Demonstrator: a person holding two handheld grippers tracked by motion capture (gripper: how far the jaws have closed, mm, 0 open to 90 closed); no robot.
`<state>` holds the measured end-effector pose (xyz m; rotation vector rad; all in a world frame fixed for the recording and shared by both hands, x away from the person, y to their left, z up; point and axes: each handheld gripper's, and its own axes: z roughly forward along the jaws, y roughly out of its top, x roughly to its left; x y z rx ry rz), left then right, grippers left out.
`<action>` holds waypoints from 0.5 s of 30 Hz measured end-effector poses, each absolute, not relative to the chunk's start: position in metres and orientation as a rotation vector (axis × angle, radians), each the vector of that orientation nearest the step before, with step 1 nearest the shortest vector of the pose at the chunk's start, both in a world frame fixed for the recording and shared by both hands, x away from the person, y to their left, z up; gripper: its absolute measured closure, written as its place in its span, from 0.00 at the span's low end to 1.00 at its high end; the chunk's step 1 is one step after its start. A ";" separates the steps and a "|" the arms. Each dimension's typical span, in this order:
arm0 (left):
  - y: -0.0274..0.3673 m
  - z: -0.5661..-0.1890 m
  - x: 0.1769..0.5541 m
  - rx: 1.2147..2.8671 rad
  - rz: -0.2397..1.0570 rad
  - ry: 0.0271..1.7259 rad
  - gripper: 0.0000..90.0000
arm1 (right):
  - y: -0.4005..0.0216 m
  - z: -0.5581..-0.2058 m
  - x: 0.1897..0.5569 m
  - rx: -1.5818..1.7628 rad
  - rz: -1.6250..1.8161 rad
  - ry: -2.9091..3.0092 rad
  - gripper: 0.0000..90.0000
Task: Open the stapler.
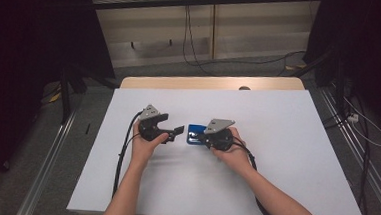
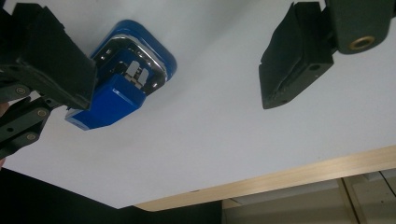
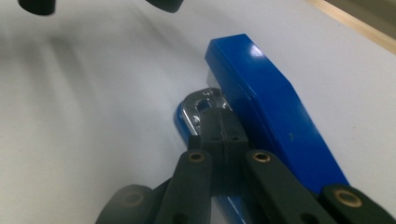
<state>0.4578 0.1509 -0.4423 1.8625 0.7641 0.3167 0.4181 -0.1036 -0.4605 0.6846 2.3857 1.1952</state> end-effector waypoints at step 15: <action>0.143 -0.448 0.456 2.000 0.207 0.694 0.88 | -0.098 -0.459 0.421 0.683 1.162 2.417 1.00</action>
